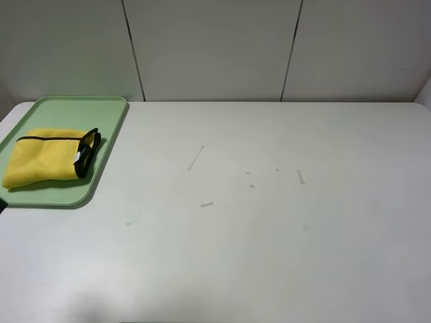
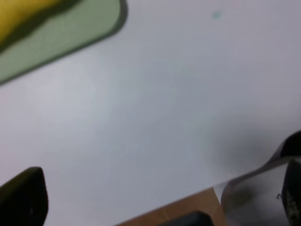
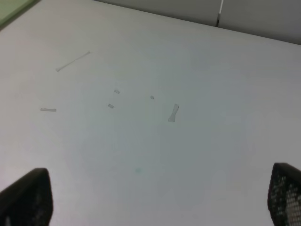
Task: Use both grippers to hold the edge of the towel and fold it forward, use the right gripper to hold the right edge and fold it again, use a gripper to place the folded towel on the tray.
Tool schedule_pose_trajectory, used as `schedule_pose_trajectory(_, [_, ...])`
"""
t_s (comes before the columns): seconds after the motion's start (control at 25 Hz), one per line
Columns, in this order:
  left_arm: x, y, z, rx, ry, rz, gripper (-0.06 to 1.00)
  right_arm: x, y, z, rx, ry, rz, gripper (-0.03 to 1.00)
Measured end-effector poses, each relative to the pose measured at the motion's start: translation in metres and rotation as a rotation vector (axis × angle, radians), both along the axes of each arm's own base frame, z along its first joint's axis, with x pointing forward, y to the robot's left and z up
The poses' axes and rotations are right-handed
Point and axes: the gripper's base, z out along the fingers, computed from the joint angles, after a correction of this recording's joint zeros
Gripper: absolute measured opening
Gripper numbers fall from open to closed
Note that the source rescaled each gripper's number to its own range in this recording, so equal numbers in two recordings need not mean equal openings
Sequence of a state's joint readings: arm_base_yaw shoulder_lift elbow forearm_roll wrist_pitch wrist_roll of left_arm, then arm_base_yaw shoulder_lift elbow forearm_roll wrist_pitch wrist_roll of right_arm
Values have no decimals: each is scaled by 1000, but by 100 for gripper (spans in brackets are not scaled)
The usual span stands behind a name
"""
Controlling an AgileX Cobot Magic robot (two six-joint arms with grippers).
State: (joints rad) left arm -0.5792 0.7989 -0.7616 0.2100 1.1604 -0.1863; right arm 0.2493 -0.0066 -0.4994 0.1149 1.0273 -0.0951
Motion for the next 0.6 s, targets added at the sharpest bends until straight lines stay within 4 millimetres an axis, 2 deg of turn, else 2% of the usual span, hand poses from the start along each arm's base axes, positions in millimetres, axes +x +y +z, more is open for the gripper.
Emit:
schedule_pose_trajectory(0.04, [0,0,0,0,0,0,100,0,0,0,0,0,0,100])
schedule_pose_trajectory(0.12, [-13,7,-15,-7,16,6,100,0,0,0,0,0,0,100])
schedule_pose_trajectory(0.16, [-26,12,-27,-40,25,4,100,0,0,0,0,0,0,100])
schedule_pose_trajectory(0.24, [-35,14,-37,-83,27,0,100,0,0,0,0,0,0,100])
schedule_pose_trajectory(0.44, [-42,17,-49,-133,-15,-7,100,0,0,0,0,0,0,100])
schedule_pose_trajectory(0.6, [-44,22,-48,-152,-43,48,100,0,0,0,0,0,0,100])
